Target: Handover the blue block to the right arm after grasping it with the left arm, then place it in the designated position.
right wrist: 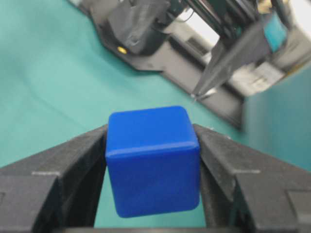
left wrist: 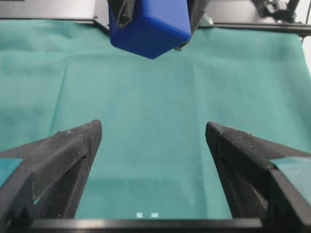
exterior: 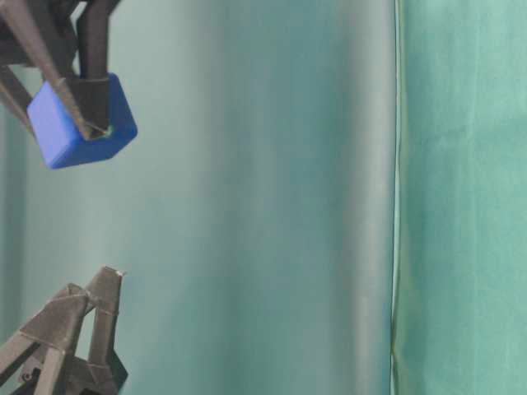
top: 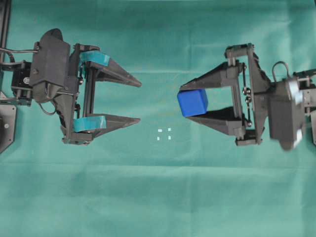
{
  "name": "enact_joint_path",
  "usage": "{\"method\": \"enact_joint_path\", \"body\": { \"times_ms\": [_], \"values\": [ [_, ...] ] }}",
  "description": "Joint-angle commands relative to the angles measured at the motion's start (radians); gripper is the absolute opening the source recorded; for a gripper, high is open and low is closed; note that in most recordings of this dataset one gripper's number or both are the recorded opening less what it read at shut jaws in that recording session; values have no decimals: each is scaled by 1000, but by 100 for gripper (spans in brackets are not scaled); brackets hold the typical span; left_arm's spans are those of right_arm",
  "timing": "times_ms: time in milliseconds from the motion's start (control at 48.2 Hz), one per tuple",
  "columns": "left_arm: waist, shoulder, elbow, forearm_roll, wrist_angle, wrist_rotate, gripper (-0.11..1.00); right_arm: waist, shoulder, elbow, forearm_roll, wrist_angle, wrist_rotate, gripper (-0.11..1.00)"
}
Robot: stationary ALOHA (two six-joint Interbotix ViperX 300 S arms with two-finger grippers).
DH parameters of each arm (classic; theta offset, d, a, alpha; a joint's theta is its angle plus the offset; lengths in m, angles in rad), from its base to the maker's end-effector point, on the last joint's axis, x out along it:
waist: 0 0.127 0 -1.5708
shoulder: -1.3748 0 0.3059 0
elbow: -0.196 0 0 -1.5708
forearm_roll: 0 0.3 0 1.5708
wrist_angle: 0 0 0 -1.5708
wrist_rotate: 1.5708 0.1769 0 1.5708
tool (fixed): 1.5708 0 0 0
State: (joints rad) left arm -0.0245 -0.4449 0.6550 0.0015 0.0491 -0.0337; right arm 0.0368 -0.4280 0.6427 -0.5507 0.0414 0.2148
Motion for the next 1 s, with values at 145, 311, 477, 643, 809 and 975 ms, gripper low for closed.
{"method": "enact_joint_path", "body": {
  "times_ms": [145, 311, 477, 643, 809, 975],
  "values": [
    [3, -5, -18, -2, -9, 3, 100, 3, -6, -21, 55, 8, 287, 56],
    [3, -5, -18, -2, -11, 3, 100, 3, -8, -21, 55, 9, 373, 55],
    [3, -6, -18, -2, -11, 3, 100, 3, -8, -23, 55, 9, 377, 55],
    [3, -5, -18, -2, -12, 3, 100, 3, -8, -23, 55, 11, 379, 55],
    [3, -5, -20, -2, -11, 3, 100, 3, -8, -23, 55, 11, 379, 55],
    [3, -5, -18, -2, -11, 3, 100, 3, -8, -23, 55, 11, 379, 55]
  ]
}}
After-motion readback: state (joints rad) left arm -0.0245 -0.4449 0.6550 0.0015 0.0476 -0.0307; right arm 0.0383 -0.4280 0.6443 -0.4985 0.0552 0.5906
